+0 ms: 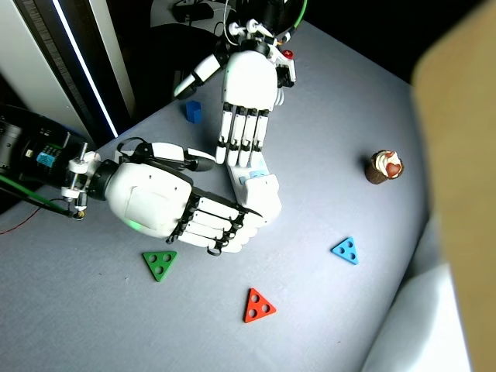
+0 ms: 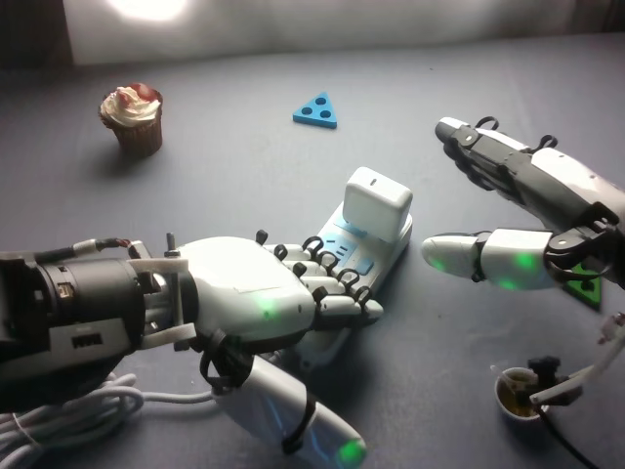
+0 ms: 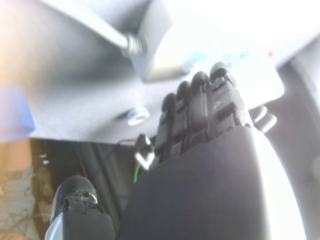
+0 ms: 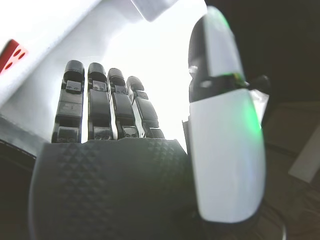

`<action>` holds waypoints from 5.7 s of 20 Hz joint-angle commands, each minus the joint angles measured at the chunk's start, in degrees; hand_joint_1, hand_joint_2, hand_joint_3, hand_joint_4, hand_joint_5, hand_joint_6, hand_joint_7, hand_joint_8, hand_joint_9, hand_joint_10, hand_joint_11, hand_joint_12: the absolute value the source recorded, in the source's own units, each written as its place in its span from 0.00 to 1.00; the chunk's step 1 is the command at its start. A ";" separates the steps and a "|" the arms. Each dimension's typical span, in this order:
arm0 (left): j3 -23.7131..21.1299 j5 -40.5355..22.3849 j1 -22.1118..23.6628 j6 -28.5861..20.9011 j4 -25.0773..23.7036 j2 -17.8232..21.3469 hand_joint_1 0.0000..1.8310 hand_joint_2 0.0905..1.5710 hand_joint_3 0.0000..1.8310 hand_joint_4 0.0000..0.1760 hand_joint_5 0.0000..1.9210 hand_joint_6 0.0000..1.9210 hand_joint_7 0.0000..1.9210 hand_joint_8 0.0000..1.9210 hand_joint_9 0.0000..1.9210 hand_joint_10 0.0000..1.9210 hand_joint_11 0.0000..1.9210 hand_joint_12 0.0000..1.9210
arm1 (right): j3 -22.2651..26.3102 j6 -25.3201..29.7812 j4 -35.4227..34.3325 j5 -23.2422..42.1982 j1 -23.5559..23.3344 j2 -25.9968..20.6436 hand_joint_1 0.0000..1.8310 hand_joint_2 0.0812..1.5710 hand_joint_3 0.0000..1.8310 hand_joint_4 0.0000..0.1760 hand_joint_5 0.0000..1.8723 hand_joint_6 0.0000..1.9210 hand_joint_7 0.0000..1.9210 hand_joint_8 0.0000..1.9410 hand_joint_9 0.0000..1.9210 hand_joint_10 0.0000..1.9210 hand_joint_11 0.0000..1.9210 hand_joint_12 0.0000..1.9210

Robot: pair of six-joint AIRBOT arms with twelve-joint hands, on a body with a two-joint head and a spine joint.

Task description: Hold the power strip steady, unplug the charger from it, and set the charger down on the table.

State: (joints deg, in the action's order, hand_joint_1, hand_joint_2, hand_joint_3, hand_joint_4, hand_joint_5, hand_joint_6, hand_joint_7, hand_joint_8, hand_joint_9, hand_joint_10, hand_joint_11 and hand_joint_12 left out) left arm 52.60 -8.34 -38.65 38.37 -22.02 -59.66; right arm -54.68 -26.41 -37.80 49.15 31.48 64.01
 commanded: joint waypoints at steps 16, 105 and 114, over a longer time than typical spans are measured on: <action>0.97 -2.44 -1.77 0.12 0.73 -1.16 0.00 0.57 0.00 0.00 0.04 0.00 0.04 0.00 0.03 0.00 0.01 0.00 | -3.97 -6.46 -4.51 3.86 -4.99 6.37 0.61 0.68 0.00 0.00 0.15 0.00 0.14 0.00 0.13 0.00 0.00 0.32; 0.03 -1.91 -1.21 0.03 3.84 0.11 0.00 0.58 0.00 0.00 0.02 0.00 0.02 0.00 0.02 0.00 0.00 0.00 | -1.72 -1.59 16.97 -4.96 -8.32 -8.86 0.40 0.56 0.00 0.00 0.04 0.00 0.05 0.00 0.05 0.00 0.00 0.17; -0.87 -1.87 0.12 0.02 3.93 1.55 0.00 0.58 0.00 0.00 0.02 0.00 0.02 0.00 0.01 0.00 0.02 0.01 | 13.22 3.78 -2.40 -4.40 -8.19 -20.13 0.09 0.53 0.00 0.00 0.01 0.00 0.03 0.00 0.03 0.00 0.00 0.10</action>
State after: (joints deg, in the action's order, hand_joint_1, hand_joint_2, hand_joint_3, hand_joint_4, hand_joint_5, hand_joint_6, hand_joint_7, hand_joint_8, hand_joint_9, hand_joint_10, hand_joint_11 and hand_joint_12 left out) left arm 51.83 -6.72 -38.92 38.72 -18.50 -58.22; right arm -41.32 -23.33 -42.02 38.54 23.77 44.47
